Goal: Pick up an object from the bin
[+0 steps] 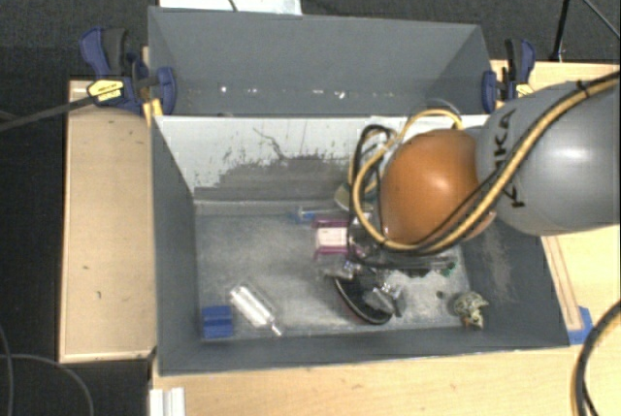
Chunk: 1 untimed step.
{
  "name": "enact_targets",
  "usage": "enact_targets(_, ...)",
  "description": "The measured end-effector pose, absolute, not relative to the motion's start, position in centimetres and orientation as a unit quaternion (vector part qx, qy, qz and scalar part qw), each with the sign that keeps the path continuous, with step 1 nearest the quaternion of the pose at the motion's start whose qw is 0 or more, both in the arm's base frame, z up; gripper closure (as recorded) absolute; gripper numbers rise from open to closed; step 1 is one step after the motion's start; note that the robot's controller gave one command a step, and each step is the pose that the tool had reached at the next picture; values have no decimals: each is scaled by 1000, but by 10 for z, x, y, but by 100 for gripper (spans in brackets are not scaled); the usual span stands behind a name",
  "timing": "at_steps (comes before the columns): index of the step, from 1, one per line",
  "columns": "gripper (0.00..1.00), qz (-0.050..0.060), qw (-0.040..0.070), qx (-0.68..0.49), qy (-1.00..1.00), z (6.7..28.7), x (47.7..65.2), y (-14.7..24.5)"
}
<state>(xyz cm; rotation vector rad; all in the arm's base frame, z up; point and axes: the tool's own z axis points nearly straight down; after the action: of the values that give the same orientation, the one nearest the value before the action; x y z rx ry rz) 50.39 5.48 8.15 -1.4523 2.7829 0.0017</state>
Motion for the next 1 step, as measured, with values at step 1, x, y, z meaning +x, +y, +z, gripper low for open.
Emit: enact_targets(1, 0, 1, 0, -462, 887, 81, 503, 54)
